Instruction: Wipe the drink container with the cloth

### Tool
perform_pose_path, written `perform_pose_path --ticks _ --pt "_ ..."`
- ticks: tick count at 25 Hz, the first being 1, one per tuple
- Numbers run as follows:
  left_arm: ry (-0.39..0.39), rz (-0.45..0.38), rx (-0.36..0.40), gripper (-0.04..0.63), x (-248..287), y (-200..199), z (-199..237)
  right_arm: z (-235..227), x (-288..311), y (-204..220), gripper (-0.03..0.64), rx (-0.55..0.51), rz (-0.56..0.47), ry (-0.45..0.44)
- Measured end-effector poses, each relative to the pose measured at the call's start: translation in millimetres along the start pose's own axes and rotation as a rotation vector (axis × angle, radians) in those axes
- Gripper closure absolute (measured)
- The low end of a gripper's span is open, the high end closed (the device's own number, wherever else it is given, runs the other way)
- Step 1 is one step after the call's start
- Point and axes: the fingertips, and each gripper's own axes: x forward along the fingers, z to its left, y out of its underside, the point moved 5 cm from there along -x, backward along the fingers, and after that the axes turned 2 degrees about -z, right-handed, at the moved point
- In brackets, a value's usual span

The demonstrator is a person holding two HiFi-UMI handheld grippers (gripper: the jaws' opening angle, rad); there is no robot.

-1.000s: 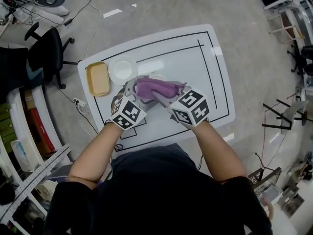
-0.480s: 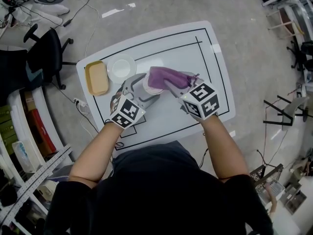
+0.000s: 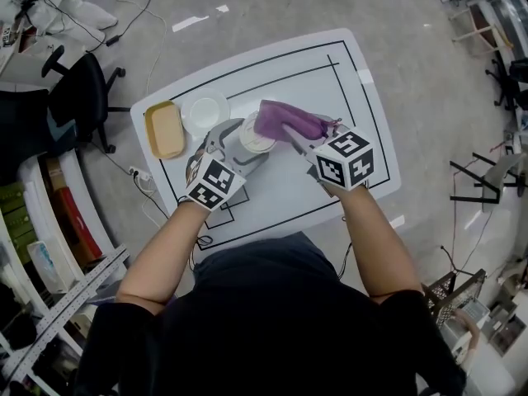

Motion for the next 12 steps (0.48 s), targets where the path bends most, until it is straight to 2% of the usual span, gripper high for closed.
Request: perform_pose_path --ticks 3,7,12 --pt "0.023 0.003 -0.021 0.193 -4.6 -1.3 -1.0 4.8 -13.2 0.6 0.529 0.03 -0.057 -0.014" --pt "0.045 -0.039 -0.032 0.193 -16.9 -9.1 5.8 6.7 -35.0 11.3 0.529 0.036 -0.11 0.002" --pt "0.085 -0.102 0.035 0.204 -30.4 -34.6 6.9 11.8 -61.0 43.6 0.529 0.105 -0.136 0.048"
